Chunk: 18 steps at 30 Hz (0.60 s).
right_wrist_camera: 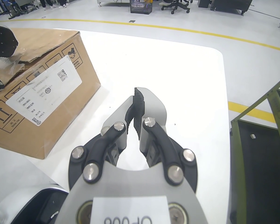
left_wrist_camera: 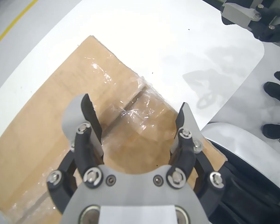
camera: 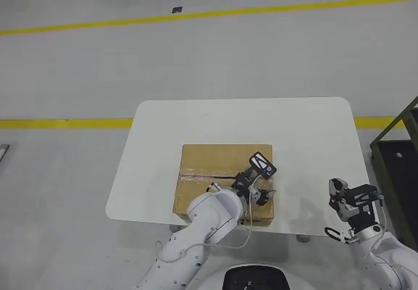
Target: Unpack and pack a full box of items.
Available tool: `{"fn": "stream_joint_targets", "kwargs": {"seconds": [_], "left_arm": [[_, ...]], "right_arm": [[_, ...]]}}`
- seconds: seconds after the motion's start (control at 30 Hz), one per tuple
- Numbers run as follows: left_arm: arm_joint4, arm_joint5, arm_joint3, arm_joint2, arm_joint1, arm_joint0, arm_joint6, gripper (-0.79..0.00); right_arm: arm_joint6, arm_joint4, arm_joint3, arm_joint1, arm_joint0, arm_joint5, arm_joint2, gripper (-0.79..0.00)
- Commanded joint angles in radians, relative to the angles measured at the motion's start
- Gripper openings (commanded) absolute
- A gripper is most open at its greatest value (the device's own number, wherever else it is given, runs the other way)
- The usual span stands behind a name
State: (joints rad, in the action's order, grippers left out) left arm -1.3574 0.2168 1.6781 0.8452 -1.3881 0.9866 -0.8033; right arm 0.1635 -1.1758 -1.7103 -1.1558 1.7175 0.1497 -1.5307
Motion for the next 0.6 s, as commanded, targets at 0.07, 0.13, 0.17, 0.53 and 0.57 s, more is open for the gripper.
{"fn": "stream_joint_targets", "kwargs": {"seconds": [0.07,0.13,0.17,0.53,0.57], "left_arm": [[-0.012,-0.015,0.002,0.004,-0.002,-0.001,-0.005,-0.2],[-0.012,-0.018,0.005,0.007,-0.003,-0.001,-0.007,-0.209],[-0.017,-0.02,0.005,0.008,-0.003,-0.001,-0.009,-0.212],[-0.053,-0.017,-0.01,0.008,-0.007,0.002,-0.006,-0.406],[-0.057,-0.018,-0.01,0.007,-0.008,0.003,-0.006,-0.419]], "right_arm": [[-0.003,-0.002,-0.002,-0.001,0.003,0.001,-0.002,-0.785],[-0.004,-0.004,-0.004,-0.002,0.004,0.001,-0.003,-0.785],[-0.004,-0.006,-0.006,-0.002,0.004,0.001,-0.004,-0.785],[-0.003,-0.004,-0.01,-0.005,0.012,0.006,-0.017,-0.785],[-0.002,-0.003,-0.012,-0.005,0.013,0.006,-0.017,-0.785]]}}
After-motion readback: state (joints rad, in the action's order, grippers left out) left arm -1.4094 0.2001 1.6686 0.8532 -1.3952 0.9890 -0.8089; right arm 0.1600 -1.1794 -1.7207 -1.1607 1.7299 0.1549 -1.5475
